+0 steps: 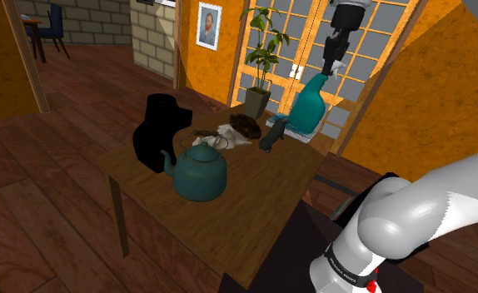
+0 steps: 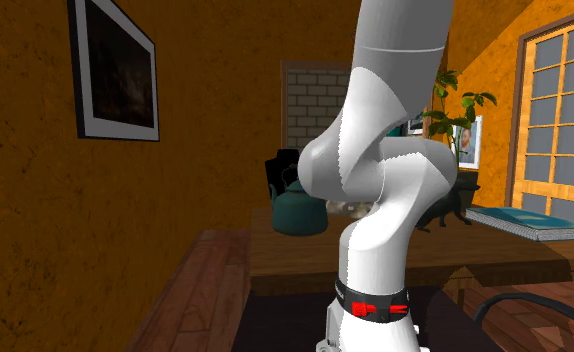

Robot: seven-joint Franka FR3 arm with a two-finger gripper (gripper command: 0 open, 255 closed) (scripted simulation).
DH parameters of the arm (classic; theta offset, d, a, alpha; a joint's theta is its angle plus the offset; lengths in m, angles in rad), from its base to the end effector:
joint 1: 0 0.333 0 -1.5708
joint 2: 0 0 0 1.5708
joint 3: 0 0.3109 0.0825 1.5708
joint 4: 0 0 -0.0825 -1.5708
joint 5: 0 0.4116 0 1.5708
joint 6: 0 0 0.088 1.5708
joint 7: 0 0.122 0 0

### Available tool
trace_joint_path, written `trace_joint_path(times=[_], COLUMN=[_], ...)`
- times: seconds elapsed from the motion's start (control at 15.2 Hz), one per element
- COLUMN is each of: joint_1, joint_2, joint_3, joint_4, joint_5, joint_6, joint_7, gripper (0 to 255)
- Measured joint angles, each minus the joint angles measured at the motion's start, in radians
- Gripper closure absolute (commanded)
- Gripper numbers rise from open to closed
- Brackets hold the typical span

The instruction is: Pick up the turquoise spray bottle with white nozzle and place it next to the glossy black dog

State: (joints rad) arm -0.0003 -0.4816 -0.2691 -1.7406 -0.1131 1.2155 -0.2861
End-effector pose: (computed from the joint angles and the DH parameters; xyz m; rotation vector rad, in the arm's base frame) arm 0.3575 -0.1534 0.7161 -3.1090 -0.0210 0.0841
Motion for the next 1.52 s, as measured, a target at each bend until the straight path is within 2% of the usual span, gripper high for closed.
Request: trace_joint_path(times=[0.53,0.92,1.12,1.25,1.45,1.52], joint_1=[-0.03,-0.07,-0.119,-0.171,-0.282,-0.291], joint_2=[0.16,0.368,0.493,0.59,0.748,0.759], joint_3=[-0.179,-0.331,-0.404,-0.443,-0.477,-0.478], joint_4=[0.135,0.319,0.42,0.512,0.685,0.692], joint_5=[-0.026,0.038,0.104,0.165,0.273,0.281], joint_6=[0.038,0.051,0.053,0.037,-0.013,-0.012], joint_7=[-0.22,-0.412,-0.52,-0.592,-0.687,-0.694], gripper=[255,255,255,255,255,255])
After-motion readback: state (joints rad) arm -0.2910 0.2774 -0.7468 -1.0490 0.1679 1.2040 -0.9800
